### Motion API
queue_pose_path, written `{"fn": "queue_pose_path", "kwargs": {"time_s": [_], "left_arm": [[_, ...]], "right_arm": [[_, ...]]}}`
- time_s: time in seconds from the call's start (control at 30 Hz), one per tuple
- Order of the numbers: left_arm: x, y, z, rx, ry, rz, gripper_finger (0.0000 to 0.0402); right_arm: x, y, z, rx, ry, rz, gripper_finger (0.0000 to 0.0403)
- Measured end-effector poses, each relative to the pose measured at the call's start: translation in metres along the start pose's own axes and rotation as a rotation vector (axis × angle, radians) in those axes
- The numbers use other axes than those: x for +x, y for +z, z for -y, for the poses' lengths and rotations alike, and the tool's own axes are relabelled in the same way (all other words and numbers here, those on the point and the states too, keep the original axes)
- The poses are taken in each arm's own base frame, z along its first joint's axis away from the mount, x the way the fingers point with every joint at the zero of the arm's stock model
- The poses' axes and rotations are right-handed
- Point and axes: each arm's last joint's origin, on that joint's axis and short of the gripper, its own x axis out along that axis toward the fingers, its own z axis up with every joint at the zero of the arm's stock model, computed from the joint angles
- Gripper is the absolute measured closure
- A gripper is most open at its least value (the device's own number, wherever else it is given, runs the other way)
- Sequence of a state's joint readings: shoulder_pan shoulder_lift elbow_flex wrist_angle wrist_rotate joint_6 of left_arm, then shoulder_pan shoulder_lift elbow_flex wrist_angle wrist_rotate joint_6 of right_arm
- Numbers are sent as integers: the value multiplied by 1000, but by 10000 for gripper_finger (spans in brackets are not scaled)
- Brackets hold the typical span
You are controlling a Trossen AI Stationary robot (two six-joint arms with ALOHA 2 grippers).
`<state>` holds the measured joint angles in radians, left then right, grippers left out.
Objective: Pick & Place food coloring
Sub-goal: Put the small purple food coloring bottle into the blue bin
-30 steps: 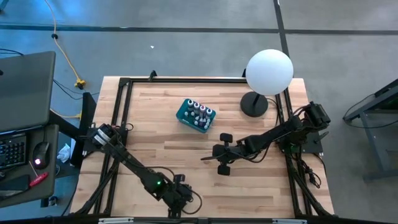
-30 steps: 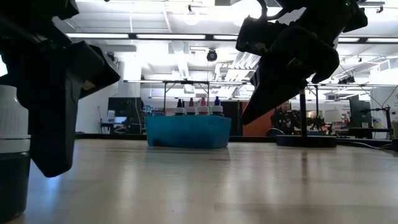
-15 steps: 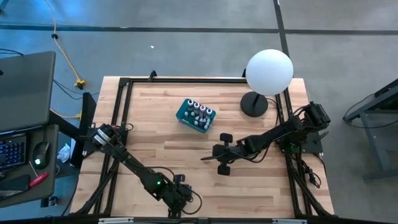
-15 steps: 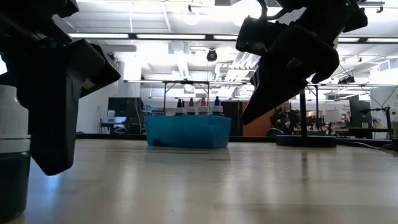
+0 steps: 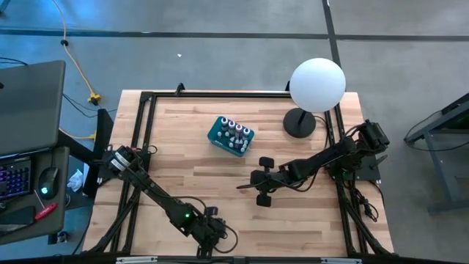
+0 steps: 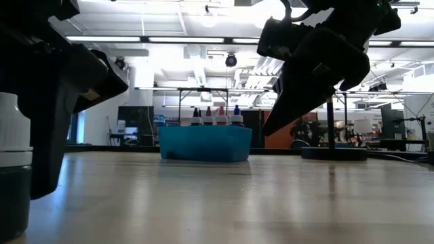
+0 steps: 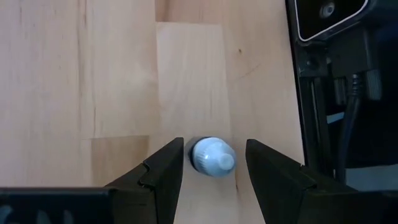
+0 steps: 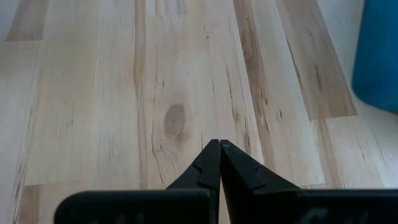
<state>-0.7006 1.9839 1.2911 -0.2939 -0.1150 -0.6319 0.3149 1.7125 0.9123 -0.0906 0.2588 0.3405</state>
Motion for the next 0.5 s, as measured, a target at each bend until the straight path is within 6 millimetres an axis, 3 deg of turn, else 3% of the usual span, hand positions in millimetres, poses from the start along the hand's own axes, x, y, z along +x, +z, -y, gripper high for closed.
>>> {"fn": "queue_pose_path", "kwargs": {"time_s": [0.5], "left_arm": [[0,-2,-2,29,20,-14,229]], "right_arm": [[0,0,0,0,0,0,400]]}}
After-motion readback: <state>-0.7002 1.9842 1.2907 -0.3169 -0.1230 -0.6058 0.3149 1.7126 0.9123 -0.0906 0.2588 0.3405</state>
